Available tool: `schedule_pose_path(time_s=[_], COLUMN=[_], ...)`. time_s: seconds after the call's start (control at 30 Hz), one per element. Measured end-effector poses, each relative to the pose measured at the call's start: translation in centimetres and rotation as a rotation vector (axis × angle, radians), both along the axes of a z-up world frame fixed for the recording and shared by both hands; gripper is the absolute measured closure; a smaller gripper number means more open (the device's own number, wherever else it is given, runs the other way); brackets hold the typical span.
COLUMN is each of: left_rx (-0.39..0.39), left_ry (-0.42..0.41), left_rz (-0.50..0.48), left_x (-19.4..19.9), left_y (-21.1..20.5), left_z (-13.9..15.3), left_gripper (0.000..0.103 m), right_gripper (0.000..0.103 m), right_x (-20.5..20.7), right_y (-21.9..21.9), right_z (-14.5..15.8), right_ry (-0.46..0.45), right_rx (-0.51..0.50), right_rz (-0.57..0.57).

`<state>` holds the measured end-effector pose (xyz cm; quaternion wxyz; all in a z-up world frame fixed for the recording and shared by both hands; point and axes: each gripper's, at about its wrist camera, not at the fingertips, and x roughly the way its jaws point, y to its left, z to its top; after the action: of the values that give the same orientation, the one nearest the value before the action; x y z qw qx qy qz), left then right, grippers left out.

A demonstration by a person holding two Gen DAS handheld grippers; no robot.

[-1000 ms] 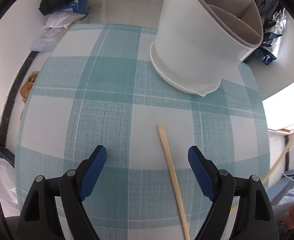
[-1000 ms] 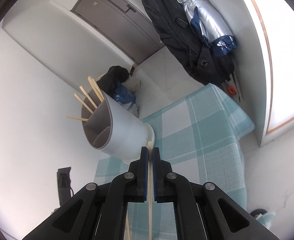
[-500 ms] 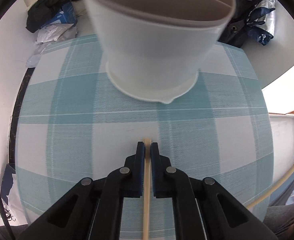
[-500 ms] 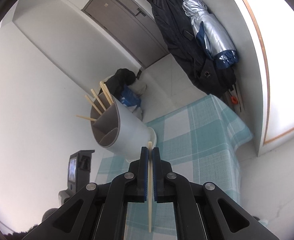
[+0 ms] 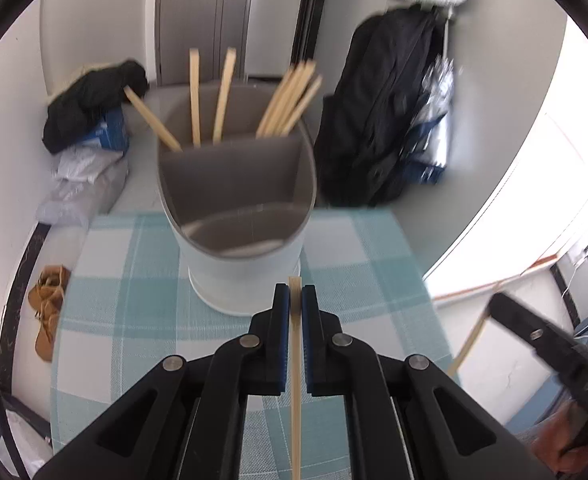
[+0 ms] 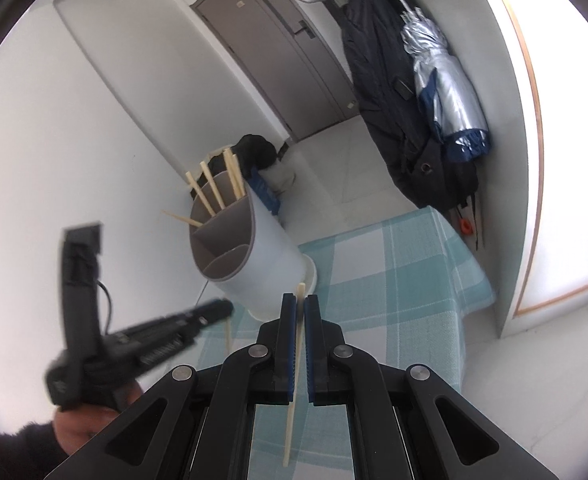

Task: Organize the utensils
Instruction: 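Carry both chopsticks up over the utensil holder with both grippers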

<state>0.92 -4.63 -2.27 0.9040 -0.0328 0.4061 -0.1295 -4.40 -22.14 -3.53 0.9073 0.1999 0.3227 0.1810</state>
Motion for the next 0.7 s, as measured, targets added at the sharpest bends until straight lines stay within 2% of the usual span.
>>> schedule_pose_path(time_s=[0.13, 0.23, 0.43, 0.7], left_rx=[-0.014, -0.017, -0.054, -0.069], left_ry=[-0.086, -0.116, -0.124, -0.133], left_rz=[-0.017, -0.026, -0.017, -0.033], left_x=[-1.2, -2.0, -1.4, -2.2], left_y=[0.4, 1.0, 1.2, 2.4], left_z=[2.0, 2.8, 3.0, 3.8], left_gripper=[0.101, 0.101, 0.101, 0.101], right_gripper=[0.1, 0.1, 0.1, 0.1], right_x=[-0.8, -1.4, -2.6, -3.9], right_y=[1.5, 2.6, 5.2, 6.3], right_z=[0.7, 1.2, 1.9, 2.4], right_ry=[-0.053, -0.09, -0.149, -0.185], right_rx=[-0.048, -0.09, -0.172, -0.181], right_rz=[0.028, 0.038, 0.054, 0.045])
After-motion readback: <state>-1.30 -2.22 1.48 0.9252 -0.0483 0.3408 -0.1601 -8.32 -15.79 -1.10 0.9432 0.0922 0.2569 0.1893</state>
